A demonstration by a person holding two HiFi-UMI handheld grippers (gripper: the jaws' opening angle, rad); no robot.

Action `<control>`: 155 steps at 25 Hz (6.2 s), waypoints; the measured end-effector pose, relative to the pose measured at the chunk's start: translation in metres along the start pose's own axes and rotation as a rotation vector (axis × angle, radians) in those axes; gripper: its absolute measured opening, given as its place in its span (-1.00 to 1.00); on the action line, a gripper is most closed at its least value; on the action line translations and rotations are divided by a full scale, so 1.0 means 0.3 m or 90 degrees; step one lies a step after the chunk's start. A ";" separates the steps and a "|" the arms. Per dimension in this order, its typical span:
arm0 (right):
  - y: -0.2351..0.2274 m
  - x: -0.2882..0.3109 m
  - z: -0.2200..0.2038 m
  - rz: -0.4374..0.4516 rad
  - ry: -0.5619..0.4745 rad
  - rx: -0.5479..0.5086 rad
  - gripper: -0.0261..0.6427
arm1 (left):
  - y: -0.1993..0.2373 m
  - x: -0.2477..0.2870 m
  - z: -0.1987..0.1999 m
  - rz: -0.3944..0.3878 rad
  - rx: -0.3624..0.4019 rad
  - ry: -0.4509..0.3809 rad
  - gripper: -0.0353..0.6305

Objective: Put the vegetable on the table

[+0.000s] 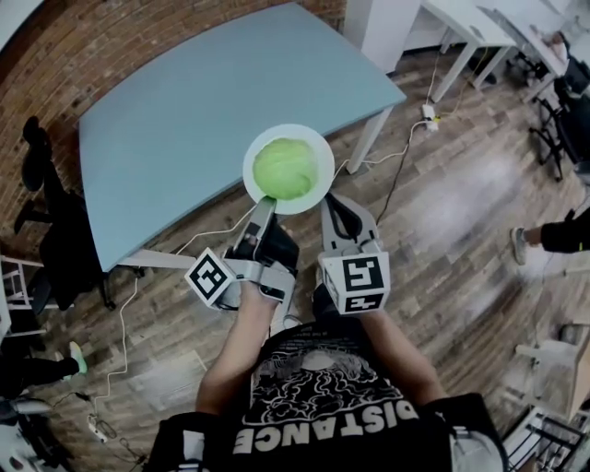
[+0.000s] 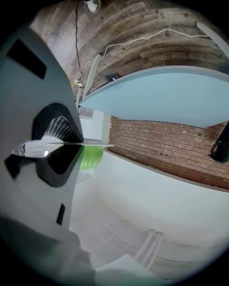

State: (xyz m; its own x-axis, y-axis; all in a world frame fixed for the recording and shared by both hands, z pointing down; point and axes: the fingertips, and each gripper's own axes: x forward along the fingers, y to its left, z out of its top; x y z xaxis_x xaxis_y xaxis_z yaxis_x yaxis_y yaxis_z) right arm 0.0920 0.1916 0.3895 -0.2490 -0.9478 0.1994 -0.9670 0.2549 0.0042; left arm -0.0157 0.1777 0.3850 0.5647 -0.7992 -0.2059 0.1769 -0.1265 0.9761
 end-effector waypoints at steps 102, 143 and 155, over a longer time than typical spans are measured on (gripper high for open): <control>0.035 1.364 0.040 0.193 0.112 -0.059 -0.90 | 0.610 0.638 0.995 0.179 0.047 -0.079 -0.83; 0.024 1.414 -0.022 0.185 0.150 -0.031 -0.90 | 0.796 0.616 1.033 0.433 0.163 0.035 -0.82; 0.008 1.413 -0.027 0.183 0.153 -0.033 -0.90 | 0.808 0.597 1.067 0.510 0.204 0.049 -0.74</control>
State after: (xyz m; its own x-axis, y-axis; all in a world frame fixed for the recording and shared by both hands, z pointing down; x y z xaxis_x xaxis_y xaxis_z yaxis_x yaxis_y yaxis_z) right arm -0.0155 -0.2078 0.4820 -0.4843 -0.7651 0.4242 -0.8536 0.5195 -0.0375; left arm -0.1298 -0.1842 0.6073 0.4772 -0.6775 0.5597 -0.5275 0.2886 0.7991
